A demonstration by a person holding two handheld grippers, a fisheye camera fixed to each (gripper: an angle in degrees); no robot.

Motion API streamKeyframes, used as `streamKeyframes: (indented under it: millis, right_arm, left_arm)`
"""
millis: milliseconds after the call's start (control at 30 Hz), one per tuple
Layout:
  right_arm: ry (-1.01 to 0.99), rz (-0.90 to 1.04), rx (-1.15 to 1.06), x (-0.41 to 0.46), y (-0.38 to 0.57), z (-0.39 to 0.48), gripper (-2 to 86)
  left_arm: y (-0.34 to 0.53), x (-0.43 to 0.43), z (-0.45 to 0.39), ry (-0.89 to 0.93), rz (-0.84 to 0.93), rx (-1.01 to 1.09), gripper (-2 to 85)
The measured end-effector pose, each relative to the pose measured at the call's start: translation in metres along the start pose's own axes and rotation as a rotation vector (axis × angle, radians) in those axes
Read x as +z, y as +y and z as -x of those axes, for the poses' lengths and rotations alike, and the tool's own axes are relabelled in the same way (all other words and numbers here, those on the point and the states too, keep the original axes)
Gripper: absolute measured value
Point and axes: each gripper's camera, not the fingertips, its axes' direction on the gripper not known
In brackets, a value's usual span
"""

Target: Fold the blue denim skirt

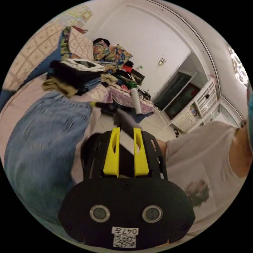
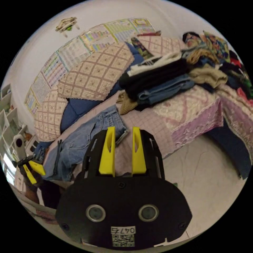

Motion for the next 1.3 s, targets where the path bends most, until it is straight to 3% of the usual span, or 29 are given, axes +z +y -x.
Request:
streamKeyframes:
  millis: [100, 167, 233, 367, 467, 533, 667, 767, 933, 1200, 1300]
  right_arm:
    - [0.002, -0.126, -0.156, -0.038, -0.025, 0.041, 5.0]
    - [-0.008, -0.045, -0.327, -0.025, -0.048, 0.084, 6.2]
    - [-0.005, -0.021, -0.327, -0.012, -0.067, 0.093, 6.9]
    - [-0.305, 0.062, -0.329, 0.005, -0.109, 0.103, 6.5]
    - [-0.437, 0.163, -0.372, 0.031, -0.127, 0.128, 6.5]
    - [-0.317, 0.137, -0.318, 0.04, -0.145, 0.117, 6.7]
    - [-0.081, 0.113, -0.22, 0.059, -0.19, 0.061, 7.9]
    - [-0.15, 0.271, -0.282, 0.1, -0.217, 0.047, 8.5]
    - [-0.166, 0.348, -0.446, 0.158, -0.254, 0.073, 11.0]
    - [-0.029, 0.511, -0.386, 0.276, -0.262, 0.073, 13.4]
    - [-0.093, 0.486, -0.424, 0.288, -0.252, 0.077, 8.2]
  left_arm:
    - [0.091, -0.064, -0.01, -0.173, -0.089, -0.162, 7.9]
    - [0.147, -0.094, -0.023, -0.383, -0.11, -0.298, 8.1]
    - [0.199, -0.123, -0.036, -0.574, -0.131, -0.473, 8.9]
    - [0.312, -0.19, -0.08, -0.874, -0.42, -0.795, 11.2]
    - [0.361, -0.203, -0.093, -1.037, -0.39, -0.935, 13.5]
    - [0.384, -0.207, -0.093, -1.047, -0.409, -0.961, 14.4]
    - [0.441, -0.218, -0.077, -0.898, -0.56, -1.01, 15.9]
    - [0.465, -0.222, -0.065, -0.916, -0.547, -1.022, 16.2]
    - [0.5, -0.224, -0.043, -0.86, -0.544, -1.032, 15.3]
    - [0.564, -0.221, -0.018, -0.79, -0.6, -1.045, 12.5]
    - [0.583, -0.222, -0.007, -0.789, -0.577, -1.048, 12.3]
